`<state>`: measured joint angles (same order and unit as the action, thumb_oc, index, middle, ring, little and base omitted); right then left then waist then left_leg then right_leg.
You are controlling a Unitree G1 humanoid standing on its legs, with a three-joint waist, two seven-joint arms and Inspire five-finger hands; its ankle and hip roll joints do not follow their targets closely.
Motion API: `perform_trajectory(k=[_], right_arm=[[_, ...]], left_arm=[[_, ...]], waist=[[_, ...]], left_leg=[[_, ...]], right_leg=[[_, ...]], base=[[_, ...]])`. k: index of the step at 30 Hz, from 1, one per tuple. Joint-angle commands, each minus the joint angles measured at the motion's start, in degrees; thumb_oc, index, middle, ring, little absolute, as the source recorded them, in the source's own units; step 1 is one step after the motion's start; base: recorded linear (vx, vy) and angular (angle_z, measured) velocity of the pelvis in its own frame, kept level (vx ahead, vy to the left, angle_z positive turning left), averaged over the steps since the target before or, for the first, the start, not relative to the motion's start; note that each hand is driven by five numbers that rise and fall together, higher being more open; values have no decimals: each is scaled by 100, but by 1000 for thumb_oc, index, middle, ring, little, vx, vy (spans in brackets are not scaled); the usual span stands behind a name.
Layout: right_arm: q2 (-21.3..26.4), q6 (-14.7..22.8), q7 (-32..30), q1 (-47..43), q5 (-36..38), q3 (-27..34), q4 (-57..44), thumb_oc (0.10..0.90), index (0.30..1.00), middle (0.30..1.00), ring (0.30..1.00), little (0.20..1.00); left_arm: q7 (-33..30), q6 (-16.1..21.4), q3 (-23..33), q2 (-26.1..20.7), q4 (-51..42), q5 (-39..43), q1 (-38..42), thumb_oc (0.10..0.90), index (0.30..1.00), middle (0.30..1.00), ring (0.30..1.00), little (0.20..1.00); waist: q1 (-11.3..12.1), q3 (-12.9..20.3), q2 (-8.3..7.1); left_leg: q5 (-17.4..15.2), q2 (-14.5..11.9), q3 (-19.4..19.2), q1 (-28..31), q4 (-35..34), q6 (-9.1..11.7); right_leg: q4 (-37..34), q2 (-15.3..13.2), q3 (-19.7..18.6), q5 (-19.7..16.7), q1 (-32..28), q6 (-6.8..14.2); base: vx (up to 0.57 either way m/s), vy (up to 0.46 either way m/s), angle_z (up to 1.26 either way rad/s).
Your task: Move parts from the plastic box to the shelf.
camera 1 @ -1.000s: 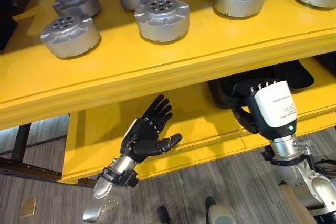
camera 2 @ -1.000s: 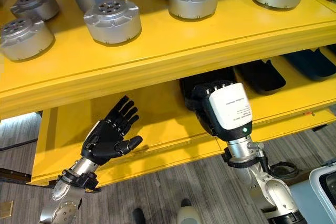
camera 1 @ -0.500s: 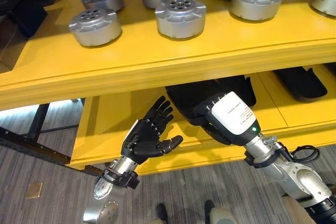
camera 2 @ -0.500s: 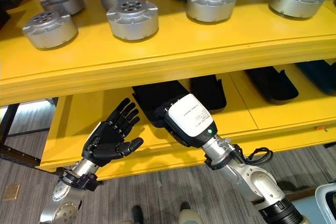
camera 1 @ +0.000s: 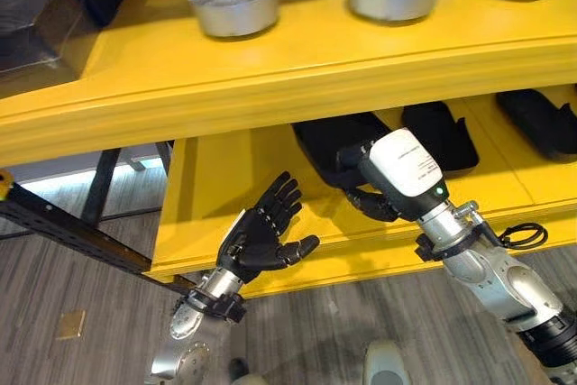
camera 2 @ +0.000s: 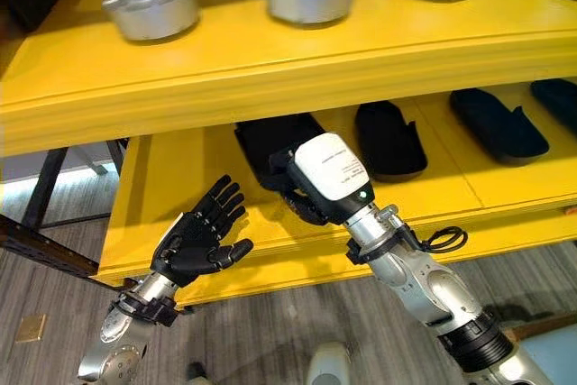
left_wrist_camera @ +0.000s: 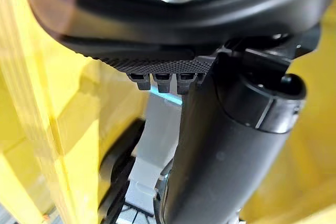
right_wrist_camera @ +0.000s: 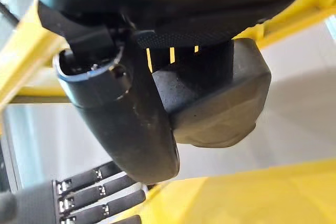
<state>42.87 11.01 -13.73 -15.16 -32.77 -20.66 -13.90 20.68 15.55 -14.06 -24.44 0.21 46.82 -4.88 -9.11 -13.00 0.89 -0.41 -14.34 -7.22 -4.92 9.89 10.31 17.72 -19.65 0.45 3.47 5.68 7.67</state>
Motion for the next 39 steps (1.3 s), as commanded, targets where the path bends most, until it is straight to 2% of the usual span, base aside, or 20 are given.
perform_trajectory(k=[1,2,3,4,5,6,7,10,14,19,21,26,36,39], right_arm=[[-239,270,-442,-698,311,555,-449,400,300,300,300,300],[-282,242,-440,-654,283,567,-457,400,300,300,300,300],[-282,242,-440,-654,283,567,-457,400,300,300,300,300],[-505,188,-428,-591,142,538,-420,400,300,300,300,300],[-543,179,-433,-600,132,518,-406,400,300,300,300,300],[-641,117,-424,-590,155,453,-441,400,300,300,300,300],[-674,60,-392,-529,161,467,-535,400,300,300,300,300],[-669,-76,-356,-344,152,502,-802,400,300,300,300,300],[-706,-253,-394,-324,66,405,-837,400,300,300,300,300],[-632,-589,-407,-348,109,431,-763,400,300,300,300,300],[-588,-886,-388,-326,162,466,-774,400,300,300,300,300],[-517,-1151,-347,-344,254,542,-668,400,300,300,300,300],[-446,-1211,-199,-292,187,453,-373,400,300,300,300,300],[-377,-1144,-224,-286,327,461,-209,400,300,300,300,300]], left_arm=[[320,928,147,-82,-651,-1,352,900,1000,1000,1000,1000],[313,891,156,-83,-647,25,362,900,1000,1000,1000,1000],[313,891,156,-83,-647,25,362,900,1000,1000,1000,1000],[297,811,190,-105,-661,-20,372,900,1000,1000,1000,1000],[295,807,204,-111,-668,-44,361,900,1000,1000,1000,1000],[203,765,282,-129,-761,-70,296,900,1000,1000,1000,1000],[91,663,318,-134,-857,-28,303,900,1000,1000,1000,1000],[-96,492,348,-77,-911,-95,383,900,1000,1000,1000,1000],[-20,474,322,9,-903,-83,309,900,1000,1000,1000,1000],[34,467,282,-9,-1002,-89,106,900,1000,1000,1000,1000],[57,376,279,-17,-1080,-66,29,900,1000,1000,1000,1000],[92,255,242,-35,-1144,-8,-53,900,1000,1000,1000,1000],[-52,229,40,-35,-1201,-6,59,900,1000,1000,1000,1000],[-104,238,-73,-19,-1184,45,169,900,1000,1000,1000,1000]], waist=[[100,464,227],[107,469,218],[107,469,218],[176,465,194],[198,462,191],[229,448,174],[207,450,163],[160,451,133],[181,435,96],[189,421,114],[183,430,116],[151,412,125],[54,183,203],[13,11,256]], left_leg=[[-194,95,-405,582,-435,-464],[-211,155,-455,610,-474,-492],[-211,155,-455,610,-474,-492],[-247,309,-776,777,-676,-628],[-246,320,-859,813,-719,-646],[-262,362,-1113,930,-838,-698],[-303,403,-1114,904,-808,-720],[-288,500,-971,781,-795,-785],[-232,525,-966,834,-961,-782],[-225,494,-961,952,-1023,-759],[-235,469,-953,995,-1033,-743],[-282,434,-955,1006,-942,-730],[-463,363,-838,689,-337,-746],[-571,334,-682,358,126,-741]], right_leg=[[-656,241,404,-125,-332,157],[-768,170,470,-293,-336,182],[-768,170,470,-293,-336,182],[-780,89,728,-557,-222,250],[-742,110,799,-538,-196,257],[-680,345,974,-263,-200,272],[-770,448,946,-172,-237,272],[-941,614,687,-255,-155,227],[-1156,681,637,-275,-243,285],[-1125,741,640,-149,-397,242],[-1122,762,634,-88,-463,215],[-1099,802,582,-30,-505,163],[-429,866,358,284,-185,42],[25,883,224,454,94,-33]], base=[[179,191,9],[92,96,-3],[155,193,-14],[127,170,-21],[162,208,-41],[66,52,-50],[60,18,-66],[4,-72,-27],[-15,-89,8],[25,-55,-1],[11,-45,3],[1,-34,0],[-61,-5,-6],[-63,4,-3]])
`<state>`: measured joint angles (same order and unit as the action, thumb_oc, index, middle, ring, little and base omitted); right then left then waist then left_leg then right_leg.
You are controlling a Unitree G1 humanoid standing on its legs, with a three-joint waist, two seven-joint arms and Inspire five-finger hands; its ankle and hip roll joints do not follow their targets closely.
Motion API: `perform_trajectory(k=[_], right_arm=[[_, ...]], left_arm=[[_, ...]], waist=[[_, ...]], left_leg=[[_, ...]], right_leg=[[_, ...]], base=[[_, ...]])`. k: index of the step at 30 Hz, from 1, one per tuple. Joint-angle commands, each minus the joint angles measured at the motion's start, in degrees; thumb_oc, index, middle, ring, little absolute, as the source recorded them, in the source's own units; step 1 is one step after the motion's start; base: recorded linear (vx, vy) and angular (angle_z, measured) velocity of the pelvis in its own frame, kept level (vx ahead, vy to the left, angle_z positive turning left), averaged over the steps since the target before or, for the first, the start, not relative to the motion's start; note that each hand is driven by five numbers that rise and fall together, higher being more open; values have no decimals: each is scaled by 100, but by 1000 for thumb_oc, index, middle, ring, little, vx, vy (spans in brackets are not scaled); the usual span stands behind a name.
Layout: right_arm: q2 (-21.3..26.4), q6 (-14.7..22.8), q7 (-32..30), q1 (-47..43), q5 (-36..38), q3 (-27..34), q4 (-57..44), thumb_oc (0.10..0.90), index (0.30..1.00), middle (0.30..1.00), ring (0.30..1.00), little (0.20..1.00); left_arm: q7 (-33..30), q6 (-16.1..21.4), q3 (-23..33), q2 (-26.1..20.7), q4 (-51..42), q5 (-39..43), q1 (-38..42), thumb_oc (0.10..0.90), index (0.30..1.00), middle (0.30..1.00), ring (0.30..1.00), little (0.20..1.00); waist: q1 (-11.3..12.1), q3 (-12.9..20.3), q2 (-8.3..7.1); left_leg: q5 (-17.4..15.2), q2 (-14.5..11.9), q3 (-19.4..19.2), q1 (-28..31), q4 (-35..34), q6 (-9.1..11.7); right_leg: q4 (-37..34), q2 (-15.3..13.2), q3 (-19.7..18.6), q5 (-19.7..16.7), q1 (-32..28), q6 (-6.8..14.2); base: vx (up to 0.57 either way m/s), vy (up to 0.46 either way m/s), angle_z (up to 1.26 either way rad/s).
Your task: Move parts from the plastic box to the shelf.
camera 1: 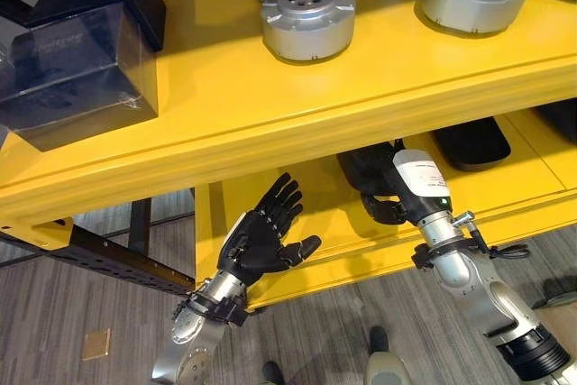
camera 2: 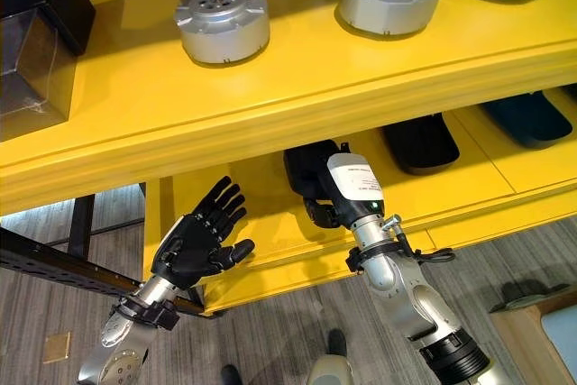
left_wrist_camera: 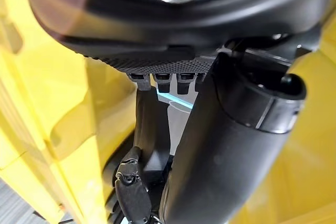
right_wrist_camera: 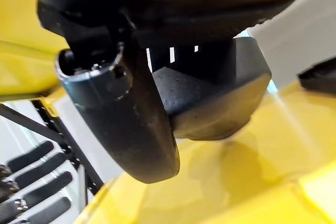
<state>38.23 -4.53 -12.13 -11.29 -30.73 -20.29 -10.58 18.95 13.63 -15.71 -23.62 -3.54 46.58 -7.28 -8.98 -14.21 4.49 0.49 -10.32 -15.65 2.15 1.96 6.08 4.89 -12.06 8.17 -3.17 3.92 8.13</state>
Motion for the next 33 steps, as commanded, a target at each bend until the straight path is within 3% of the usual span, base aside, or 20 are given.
perform_trajectory(k=[1,8,14,23,33], right_arm=[[103,405,-397,-693,116,404,-506,400,300,300,300,300],[361,499,-418,-1289,-93,294,-390,400,300,300,300,300],[497,478,-370,-1691,-242,180,-428,400,300,300,300,300],[612,392,-89,-2078,-444,87,-531,400,300,300,300,300],[651,166,146,-2898,-678,-4,-155,400,300,300,300,300]], left_arm=[[51,456,51,-88,-799,69,433,900,1000,1000,1000,1000],[-202,900,-303,1,-789,139,814,900,1000,1000,1000,1000],[-420,1256,-511,22,-713,95,1047,900,1000,1000,1000,1000],[-526,1200,-562,-51,-805,70,1146,900,1000,1000,1000,1000],[-527,983,-620,-210,-829,73,1250,900,1000,1000,1000,1000]], waist=[[-11,90,-83],[-178,-536,126],[-262,-900,135],[-257,-1101,106],[-124,-1159,57]], left_leg=[[-677,-78,192,-425,1019,-306],[-837,-199,333,-1344,2016,-285],[-1078,-167,430,-1985,2784,-357],[-1371,-34,596,-2532,3509,-447],[-1389,-45,671,-2741,3675,-443]], right_leg=[[1388,122,-578,1145,335,-93],[2550,84,-904,1402,1375,-205],[3406,85,-955,1728,1948,-381],[4181,145,-981,2020,2461,-581],[4274,176,-900,2030,2589,-637]], base=[[-80,24,-1],[-171,74,-9],[-103,15,3],[-42,-30,1],[-37,-57,1]])
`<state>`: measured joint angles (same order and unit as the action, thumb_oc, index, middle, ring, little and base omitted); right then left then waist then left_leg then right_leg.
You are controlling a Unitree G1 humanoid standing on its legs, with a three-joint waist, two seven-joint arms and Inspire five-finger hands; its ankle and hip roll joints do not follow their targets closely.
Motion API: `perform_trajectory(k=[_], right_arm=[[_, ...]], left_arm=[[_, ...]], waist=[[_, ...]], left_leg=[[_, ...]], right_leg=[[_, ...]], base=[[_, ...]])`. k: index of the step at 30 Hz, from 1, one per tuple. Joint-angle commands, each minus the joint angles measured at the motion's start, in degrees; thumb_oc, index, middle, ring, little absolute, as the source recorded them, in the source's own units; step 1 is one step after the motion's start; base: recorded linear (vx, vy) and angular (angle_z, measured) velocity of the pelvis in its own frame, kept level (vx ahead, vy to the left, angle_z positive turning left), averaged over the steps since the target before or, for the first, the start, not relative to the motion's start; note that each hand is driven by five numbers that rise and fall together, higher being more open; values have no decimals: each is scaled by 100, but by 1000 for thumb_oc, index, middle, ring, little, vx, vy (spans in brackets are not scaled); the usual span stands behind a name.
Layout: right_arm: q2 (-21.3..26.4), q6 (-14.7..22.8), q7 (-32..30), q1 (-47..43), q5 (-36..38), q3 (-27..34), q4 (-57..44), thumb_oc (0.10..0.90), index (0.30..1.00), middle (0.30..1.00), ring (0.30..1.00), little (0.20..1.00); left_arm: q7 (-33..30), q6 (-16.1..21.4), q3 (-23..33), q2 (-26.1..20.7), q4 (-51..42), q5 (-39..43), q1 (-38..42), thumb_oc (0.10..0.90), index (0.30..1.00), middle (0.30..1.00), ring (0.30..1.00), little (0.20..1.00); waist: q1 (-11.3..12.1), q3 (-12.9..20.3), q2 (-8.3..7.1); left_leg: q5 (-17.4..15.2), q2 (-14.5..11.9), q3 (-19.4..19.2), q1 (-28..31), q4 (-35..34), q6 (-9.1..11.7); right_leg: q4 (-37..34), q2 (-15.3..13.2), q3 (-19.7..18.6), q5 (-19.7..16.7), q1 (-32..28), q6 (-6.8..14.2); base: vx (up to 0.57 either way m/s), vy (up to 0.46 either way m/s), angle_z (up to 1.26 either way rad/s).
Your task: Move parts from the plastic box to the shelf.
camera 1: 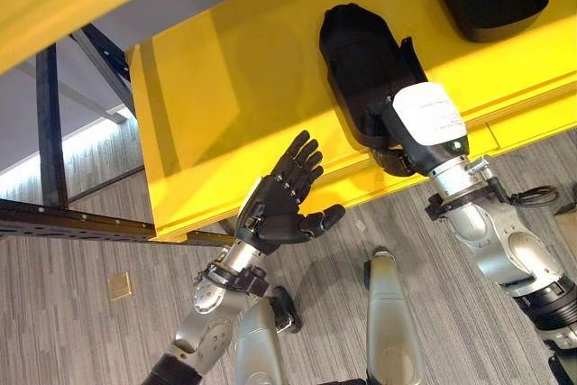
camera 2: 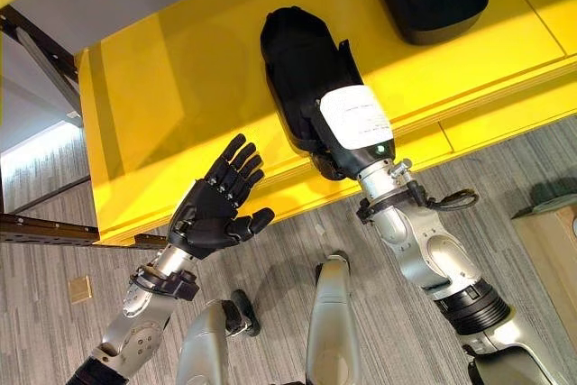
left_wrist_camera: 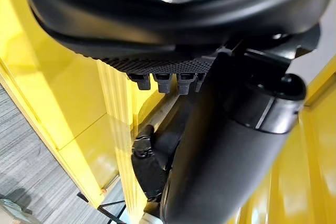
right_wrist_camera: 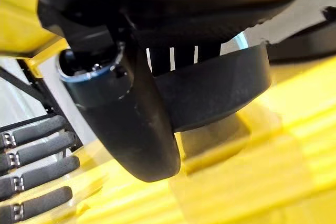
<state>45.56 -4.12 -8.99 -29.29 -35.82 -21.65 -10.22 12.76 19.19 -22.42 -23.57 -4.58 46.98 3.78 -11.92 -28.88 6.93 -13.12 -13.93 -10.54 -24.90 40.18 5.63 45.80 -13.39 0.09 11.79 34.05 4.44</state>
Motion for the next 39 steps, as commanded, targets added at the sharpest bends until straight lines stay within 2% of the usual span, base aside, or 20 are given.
perform_trajectory(k=[1,7,14,17,28,39], right_arm=[[-73,95,-128,-1191,-184,122,-140,400,300,300,300,300],[36,-107,-15,-1736,-202,77,189,400,300,300,300,300],[226,-258,453,-2456,-541,-127,793,400,300,300,300,300],[355,-493,421,-2644,-370,-158,1133,400,300,300,300,300],[364,-480,217,-3025,-280,-259,1622,400,300,300,300,300],[77,-299,40,-3302,-290,-503,1713,400,300,300,300,300]], left_arm=[[100,401,46,-226,-728,32,158,900,1000,1000,1000,1000],[83,257,23,-332,-758,41,214,900,1000,1000,1000,1000],[50,162,-17,-487,-754,35,305,900,1000,1000,1000,1000],[15,75,40,-585,-763,53,361,900,1000,1000,1000,1000],[6,-122,24,-644,-807,80,502,900,1000,1000,1000,1000],[-63,-18,8,-599,-770,53,648,900,1000,1000,1000,1000]], waist=[[189,309,-192],[285,318,-219],[428,300,-309],[512,277,-381],[672,206,-410],[776,110,-337]], left_leg=[[-19,308,160,-52,-147,-395],[16,309,210,-111,-160,-385],[47,307,288,-228,-174,-389],[89,302,303,-352,-197,-385],[165,400,402,-544,-250,-393],[313,447,371,-637,-476,-413]], right_leg=[[185,312,-83,534,-418,-270],[184,340,-45,535,-401,-288],[187,373,32,527,-365,-301],[195,402,64,519,-301,-305],[276,482,145,565,-152,-354],[169,495,134,501,-43,-337]], base=[[-43,-62,7],[-20,-47,7],[-8,-70,9],[0,-83,14],[3,-28,5],[-9,6,0]])
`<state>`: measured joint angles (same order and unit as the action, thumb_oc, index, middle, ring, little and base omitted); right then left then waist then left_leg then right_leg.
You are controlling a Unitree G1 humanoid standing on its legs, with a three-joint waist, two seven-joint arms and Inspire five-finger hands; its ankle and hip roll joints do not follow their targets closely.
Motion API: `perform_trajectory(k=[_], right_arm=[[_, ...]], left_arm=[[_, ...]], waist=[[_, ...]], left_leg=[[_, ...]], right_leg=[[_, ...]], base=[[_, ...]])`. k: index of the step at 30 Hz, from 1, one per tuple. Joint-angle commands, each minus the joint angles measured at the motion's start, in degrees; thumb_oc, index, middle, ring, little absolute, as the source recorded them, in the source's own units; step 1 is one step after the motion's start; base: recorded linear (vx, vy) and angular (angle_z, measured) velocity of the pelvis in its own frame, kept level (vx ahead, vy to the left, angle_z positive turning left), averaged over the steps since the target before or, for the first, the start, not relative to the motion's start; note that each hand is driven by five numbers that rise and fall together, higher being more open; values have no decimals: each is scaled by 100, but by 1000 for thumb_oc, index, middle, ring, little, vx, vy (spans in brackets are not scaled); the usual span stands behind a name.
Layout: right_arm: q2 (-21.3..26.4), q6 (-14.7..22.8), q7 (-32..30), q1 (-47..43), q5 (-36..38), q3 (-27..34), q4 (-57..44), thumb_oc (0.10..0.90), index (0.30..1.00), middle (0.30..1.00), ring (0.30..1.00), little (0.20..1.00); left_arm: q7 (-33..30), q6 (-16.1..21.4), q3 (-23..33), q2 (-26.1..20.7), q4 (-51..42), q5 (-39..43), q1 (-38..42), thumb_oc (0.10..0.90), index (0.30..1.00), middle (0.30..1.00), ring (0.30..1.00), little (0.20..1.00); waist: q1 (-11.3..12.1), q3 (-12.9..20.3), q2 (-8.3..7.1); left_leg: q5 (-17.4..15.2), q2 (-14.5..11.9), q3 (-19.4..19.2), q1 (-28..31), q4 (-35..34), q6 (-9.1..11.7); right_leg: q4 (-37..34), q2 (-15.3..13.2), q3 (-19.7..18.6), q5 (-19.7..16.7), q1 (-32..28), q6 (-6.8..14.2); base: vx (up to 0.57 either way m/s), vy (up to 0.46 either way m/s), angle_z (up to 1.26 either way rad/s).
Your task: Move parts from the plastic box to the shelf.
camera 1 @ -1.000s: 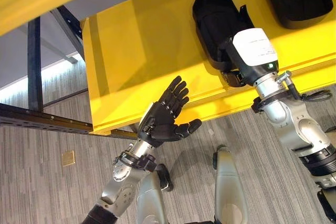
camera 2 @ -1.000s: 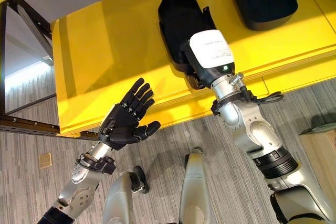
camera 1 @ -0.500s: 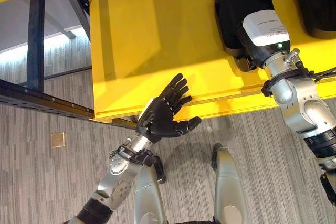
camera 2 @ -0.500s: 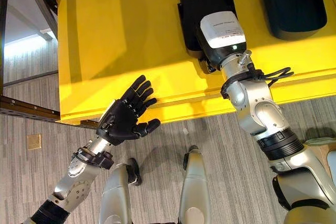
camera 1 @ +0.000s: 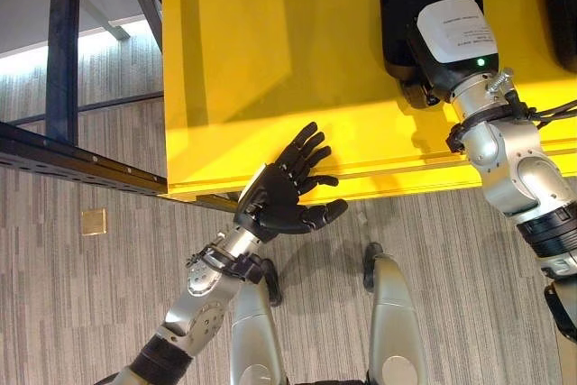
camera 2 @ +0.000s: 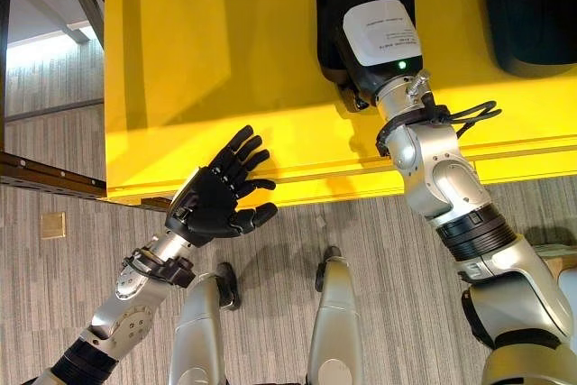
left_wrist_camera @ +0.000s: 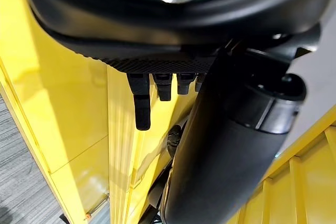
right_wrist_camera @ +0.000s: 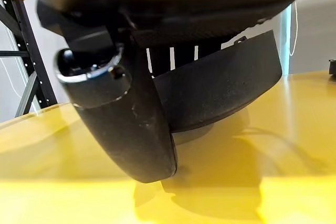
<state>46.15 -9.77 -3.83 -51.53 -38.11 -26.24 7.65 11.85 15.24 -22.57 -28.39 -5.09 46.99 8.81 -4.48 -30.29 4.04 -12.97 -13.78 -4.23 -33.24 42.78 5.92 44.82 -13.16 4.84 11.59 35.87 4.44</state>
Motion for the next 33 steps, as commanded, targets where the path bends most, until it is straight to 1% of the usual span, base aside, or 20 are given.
perform_trajectory(k=[1,3,4,8,10,11,13,15,16,17,19,22,23,25,33], right_arm=[[-10,389,-515,-1092,-52,-61,-60,400,300,300,300,300],[-82,523,-561,-1090,70,-80,-193,400,300,300,300,300],[-150,538,-565,-1099,-3,-97,-253,400,300,300,300,300],[-279,825,-671,-1083,-94,-131,-295,400,300,300,300,300],[-317,857,-675,-1047,-157,-130,-397,400,300,300,300,300],[-335,823,-659,-1008,-216,-130,-454,400,300,300,300,300],[-361,640,-646,-971,-229,-139,-491,400,300,300,300,300],[-374,336,-682,-914,-152,-140,-468,400,300,300,300,300],[-363,268,-681,-896,-64,-141,-437,400,300,300,300,300],[-368,330,-683,-851,-167,-116,-415,400,300,300,300,300],[-337,208,-691,-758,-224,-90,-467,400,300,300,300,300],[-269,-257,-856,-539,-246,52,-476,400,300,300,300,300],[-244,-350,-939,-488,-115,89,-449,400,300,300,300,300],[-217,-259,-938,-440,-157,159,-397,400,300,300,300,300],[-142,-184,-1025,-331,-124,282,-302,400,300,300,300,300]], left_arm=[[15,361,7,-101,-730,21,162,900,1000,1000,1000,1000],[-5,358,-25,-100,-736,-7,180,900,1000,1000,1000,1000],[1,368,-39,-79,-734,-25,182,900,1000,1000,1000,1000],[-85,371,-84,-49,-720,-50,259,900,1000,1000,1000,1000],[-115,384,-99,-41,-704,-60,277,900,1000,1000,1000,1000],[-123,380,-99,-38,-711,-63,276,900,1000,1000,1000,1000],[-133,350,-96,-12,-707,-83,314,900,1000,1000,1000,1000],[-143,382,-107,11,-703,-88,311,900,1000,1000,1000,1000],[-145,396,-102,16,-692,-84,316,900,1000,1000,1000,1000],[-154,405,-99,31,-685,-78,314,900,1000,1000,1000,1000],[-165,406,-94,59,-677,-86,314,900,1000,1000,1000,1000],[-196,374,-69,97,-731,-95,315,900,1000,1000,1000,1000],[-231,370,-74,95,-734,-98,314,900,1000,1000,1000,1000],[-239,357,-63,88,-742,-99,309,900,1000,1000,1000,1000],[-217,356,-64,98,-761,-57,269,900,1000,1000,1000,1000]], waist=[[44,245,-48],[44,238,-49],[37,232,-41],[3,222,-21],[-21,213,-18],[-33,214,-16],[-59,199,-11],[-90,187,6],[-112,183,17],[-130,184,23],[-174,187,34],[-254,171,44],[-273,169,39],[-292,169,42],[-351,165,81]], left_leg=[[309,429,-258,190,-746,-439],[316,428,-274,191,-757,-446],[311,432,-279,193,-756,-446],[294,436,-286,187,-739,-452],[281,437,-291,185,-724,-457],[279,436,-292,181,-719,-457],[266,443,-297,175,-698,-463],[250,452,-297,179,-688,-464],[242,459,-299,187,-682,-467],[239,459,-305,196,-682,-468],[247,450,-329,225,-706,-466],[216,440,-365,261,-698,-468],[204,442,-368,264,-684,-468],[186,443,-370,268,-668,-468],[153,471,-386,329,-664,-484]], right_leg=[[273,470,-333,526,-219,-339],[268,480,-325,523,-210,-345],[267,485,-329,521,-202,-350],[278,498,-348,535,-191,-361],[284,506,-361,534,-172,-369],[292,509,-367,534,-161,-372],[297,523,-380,533,-150,-382],[306,529,-397,544,-141,-391],[312,540,-410,546,-136,-397],[304,542,-412,544,-142,-400],[277,547,-422,531,-149,-402],[258,562,-448,529,-158,-411],[250,566,-453,530,-166,-415],[256,571,-459,535,-162,-414],[321,611,-485,607,-193,-460]], base=[[-24,-30,2],[-24,-25,4],[0,0,0],[-5,0,-2],[0,0,0],[0,0,0],[0,0,0],[0,0,0],[14,23,-3],[24,26,-3],[11,11,-2],[0,0,0],[0,0,0],[0,0,0],[0,0,0]])
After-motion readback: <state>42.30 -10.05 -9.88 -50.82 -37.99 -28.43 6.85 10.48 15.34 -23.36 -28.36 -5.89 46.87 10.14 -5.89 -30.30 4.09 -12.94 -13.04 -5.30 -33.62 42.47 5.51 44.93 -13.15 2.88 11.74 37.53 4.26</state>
